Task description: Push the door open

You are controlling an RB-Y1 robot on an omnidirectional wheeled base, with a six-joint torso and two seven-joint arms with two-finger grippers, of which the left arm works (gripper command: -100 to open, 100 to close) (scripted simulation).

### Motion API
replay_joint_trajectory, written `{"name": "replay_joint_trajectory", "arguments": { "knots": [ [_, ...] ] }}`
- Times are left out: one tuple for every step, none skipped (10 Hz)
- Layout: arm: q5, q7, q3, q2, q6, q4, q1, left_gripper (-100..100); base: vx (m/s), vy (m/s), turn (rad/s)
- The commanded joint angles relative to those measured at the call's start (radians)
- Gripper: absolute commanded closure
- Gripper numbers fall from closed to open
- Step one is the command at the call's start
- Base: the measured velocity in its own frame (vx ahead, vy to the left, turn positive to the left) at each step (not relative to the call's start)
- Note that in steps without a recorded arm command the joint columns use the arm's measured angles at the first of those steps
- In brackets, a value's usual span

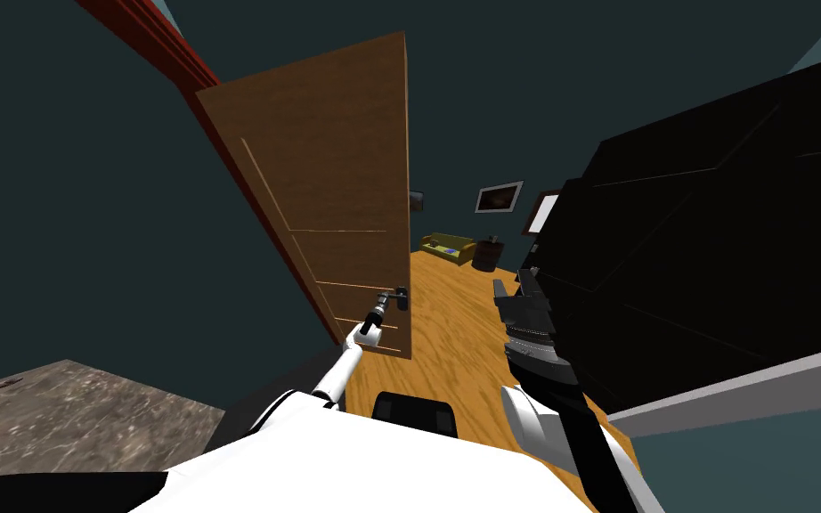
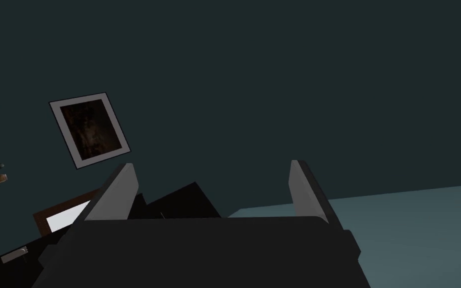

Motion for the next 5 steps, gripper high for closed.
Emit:
{"name": "replay_joint_trajectory", "arguments": {
  "knots": [
    [0.005,-0.01,0.029,0.008,-0.01,0.016,-0.014,100,0.124,-0.135,0.083],
    [0.008,-0.014,0.045,0.01,-0.01,0.017,-0.014,100,0.124,-0.147,0.079],
    [0.011,-0.019,0.06,0.01,-0.01,0.019,-0.015,100,0.149,-0.145,0.089],
    [0.013,-0.021,0.067,0.011,-0.01,0.02,-0.015,100,0.147,-0.127,0.072],
    [0.016,-0.025,0.082,0.011,-0.011,0.021,-0.015,100,0.158,-0.147,0.089]
  ]
}}
